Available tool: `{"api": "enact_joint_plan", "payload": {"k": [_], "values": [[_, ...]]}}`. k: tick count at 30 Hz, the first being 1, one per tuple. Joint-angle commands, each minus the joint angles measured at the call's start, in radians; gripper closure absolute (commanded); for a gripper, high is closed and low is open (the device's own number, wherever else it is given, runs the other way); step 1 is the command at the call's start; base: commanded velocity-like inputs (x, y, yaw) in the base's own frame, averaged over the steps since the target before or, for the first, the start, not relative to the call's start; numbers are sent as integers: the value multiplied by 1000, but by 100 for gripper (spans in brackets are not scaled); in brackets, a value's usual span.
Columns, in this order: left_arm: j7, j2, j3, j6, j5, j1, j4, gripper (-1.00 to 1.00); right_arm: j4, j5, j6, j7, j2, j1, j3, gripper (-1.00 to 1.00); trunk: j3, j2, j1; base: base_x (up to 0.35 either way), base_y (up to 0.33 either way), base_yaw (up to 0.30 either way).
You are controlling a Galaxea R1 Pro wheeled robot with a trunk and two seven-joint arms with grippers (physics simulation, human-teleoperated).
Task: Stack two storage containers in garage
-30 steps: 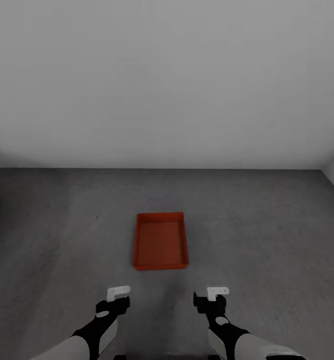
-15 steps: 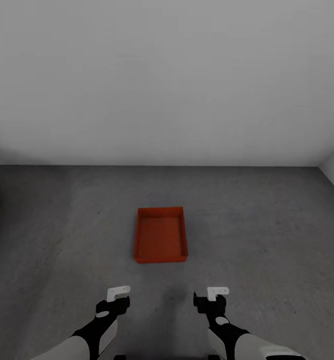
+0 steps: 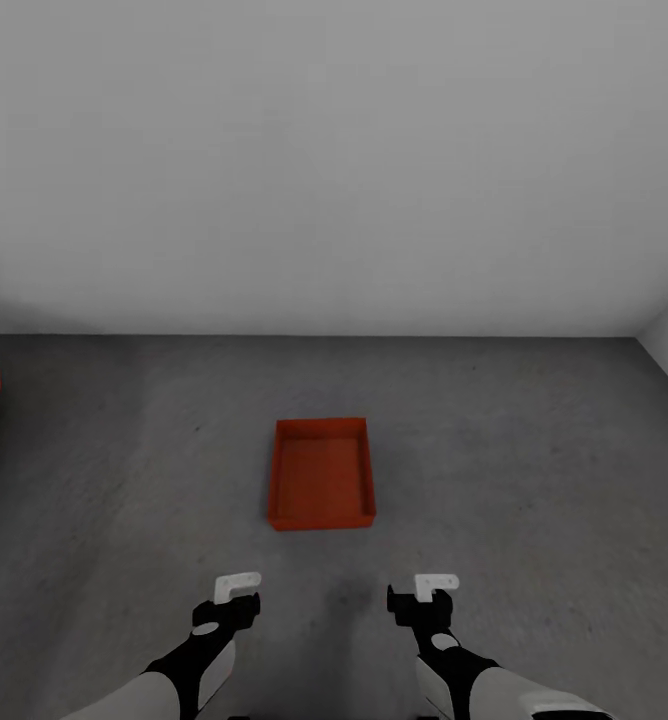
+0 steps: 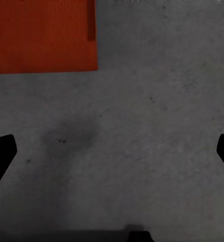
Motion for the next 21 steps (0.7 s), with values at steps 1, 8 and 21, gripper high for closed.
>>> {"api": "enact_joint_plan", "payload": {"k": [1,8,21], "values": [[2,0,-1,-4,8,-1,1,-100,1,10,-2,-7,0,-1,-3,-100,1,-1,0,0,0,0],[1,0,-1,-4,8,0,1,-100,1,10,-2,-7,0,-1,-3,-100,12,-1,0,0,0,0],[1,0,-1,-4,8,-1,1,-100,1,11,-2,-7,0,-1,-3,-100,33,-1,0,0,0,0]]}}
